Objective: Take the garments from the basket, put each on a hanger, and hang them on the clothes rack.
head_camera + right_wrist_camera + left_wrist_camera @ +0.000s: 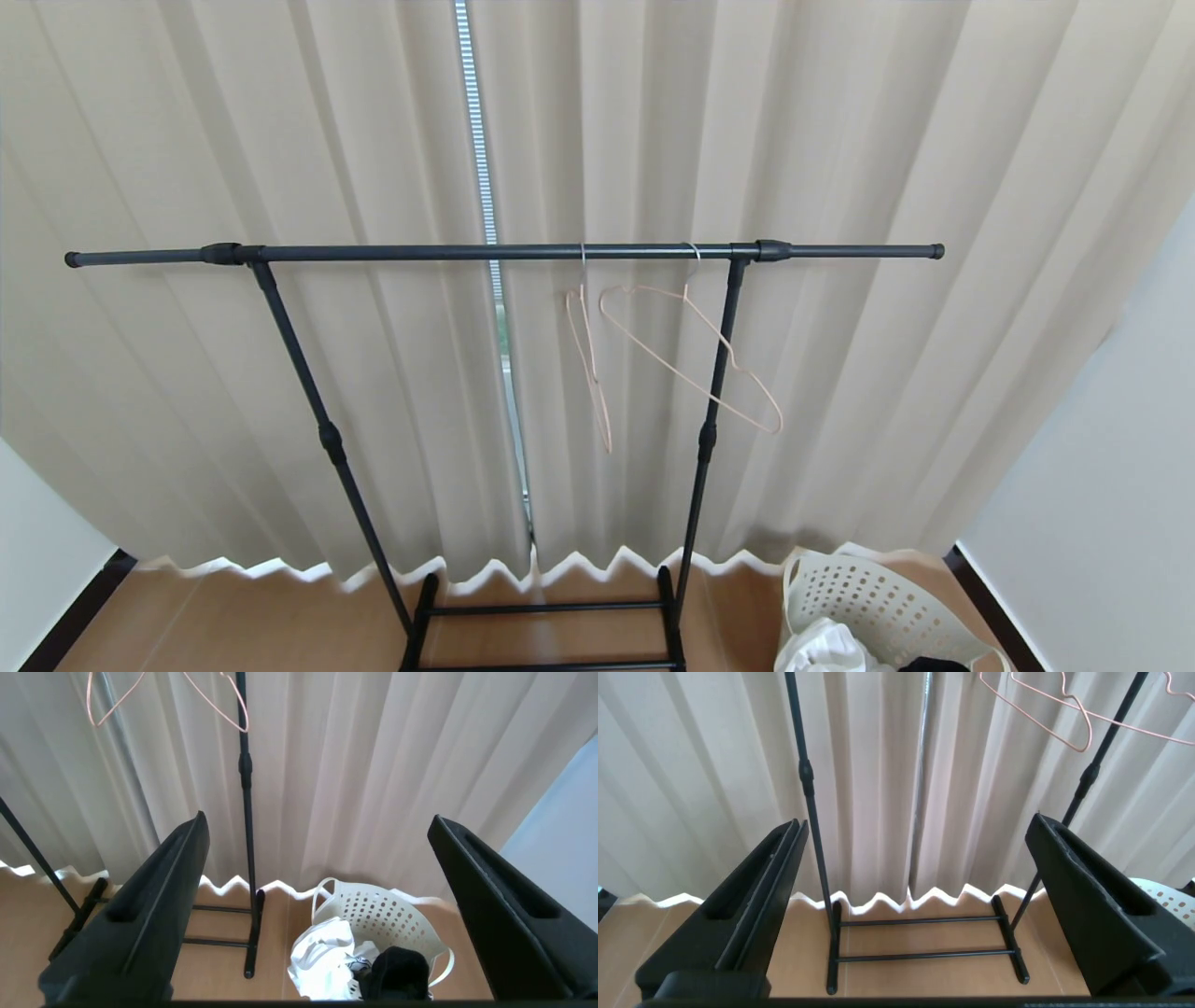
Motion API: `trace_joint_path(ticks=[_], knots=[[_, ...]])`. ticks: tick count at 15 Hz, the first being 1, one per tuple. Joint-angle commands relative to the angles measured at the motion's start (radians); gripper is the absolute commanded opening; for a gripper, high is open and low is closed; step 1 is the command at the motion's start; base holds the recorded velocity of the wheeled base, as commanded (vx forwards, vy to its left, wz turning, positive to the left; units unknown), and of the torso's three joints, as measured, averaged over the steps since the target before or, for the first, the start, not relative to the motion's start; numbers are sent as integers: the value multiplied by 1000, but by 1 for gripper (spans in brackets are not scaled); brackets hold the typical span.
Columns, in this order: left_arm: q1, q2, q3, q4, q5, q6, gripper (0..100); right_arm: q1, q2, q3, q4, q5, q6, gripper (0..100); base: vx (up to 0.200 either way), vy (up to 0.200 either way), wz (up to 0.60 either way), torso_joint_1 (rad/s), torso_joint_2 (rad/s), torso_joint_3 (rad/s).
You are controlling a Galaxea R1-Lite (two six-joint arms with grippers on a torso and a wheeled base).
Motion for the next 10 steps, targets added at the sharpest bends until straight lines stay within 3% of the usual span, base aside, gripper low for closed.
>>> trace_joint_path(ticks=[1,10], knots=[[-1,1,0,0,0,1,100,0,1,0,0,0,1,100,0,0,0,0,0,0],[-1,1,0,0,0,-1,100,0,1,0,0,2,-3,100,0,0,0,0,0,0]])
